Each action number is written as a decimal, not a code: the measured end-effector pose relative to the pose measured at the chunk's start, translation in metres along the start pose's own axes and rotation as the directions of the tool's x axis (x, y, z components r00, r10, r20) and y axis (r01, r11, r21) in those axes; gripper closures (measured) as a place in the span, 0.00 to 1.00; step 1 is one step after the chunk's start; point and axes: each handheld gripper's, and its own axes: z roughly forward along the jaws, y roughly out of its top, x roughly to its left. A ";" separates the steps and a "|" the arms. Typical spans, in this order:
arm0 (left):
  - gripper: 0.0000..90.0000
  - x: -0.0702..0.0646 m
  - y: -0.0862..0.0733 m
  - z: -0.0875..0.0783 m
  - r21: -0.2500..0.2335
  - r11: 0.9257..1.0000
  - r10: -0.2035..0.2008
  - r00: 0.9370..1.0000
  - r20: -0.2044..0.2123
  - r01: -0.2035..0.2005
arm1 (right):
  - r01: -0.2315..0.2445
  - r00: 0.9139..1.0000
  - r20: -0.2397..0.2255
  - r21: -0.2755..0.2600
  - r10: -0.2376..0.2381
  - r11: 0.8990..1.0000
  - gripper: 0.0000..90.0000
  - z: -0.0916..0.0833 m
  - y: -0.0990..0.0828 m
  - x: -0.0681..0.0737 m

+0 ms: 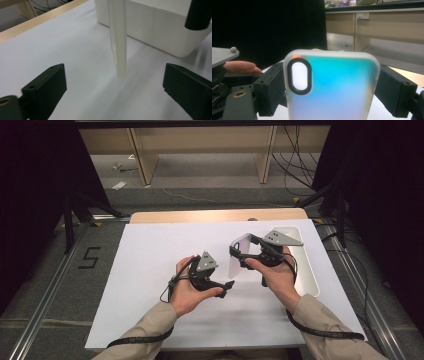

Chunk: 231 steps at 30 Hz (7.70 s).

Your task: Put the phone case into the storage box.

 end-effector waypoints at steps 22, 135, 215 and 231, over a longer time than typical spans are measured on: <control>0.00 0.020 -0.020 -0.034 -0.032 0.999 0.034 0.998 0.055 -0.032 | -0.016 0.999 0.032 -0.027 0.017 1.000 0.20 -0.008 0.008 -0.011; 0.00 0.058 -0.056 -0.070 -0.013 1.000 0.006 1.000 0.002 -0.005 | -0.037 0.945 0.317 -0.128 0.076 0.991 0.20 -0.062 0.039 -0.088; 0.00 0.059 -0.055 -0.071 -0.027 1.000 -0.001 1.000 0.000 0.001 | -0.052 0.906 0.410 -0.129 0.101 0.990 0.20 -0.075 0.036 -0.112; 0.00 0.059 -0.055 -0.072 -0.028 1.000 -0.002 1.000 -0.002 0.002 | -0.047 0.904 0.417 -0.123 0.095 0.991 0.20 -0.076 0.034 -0.115</control>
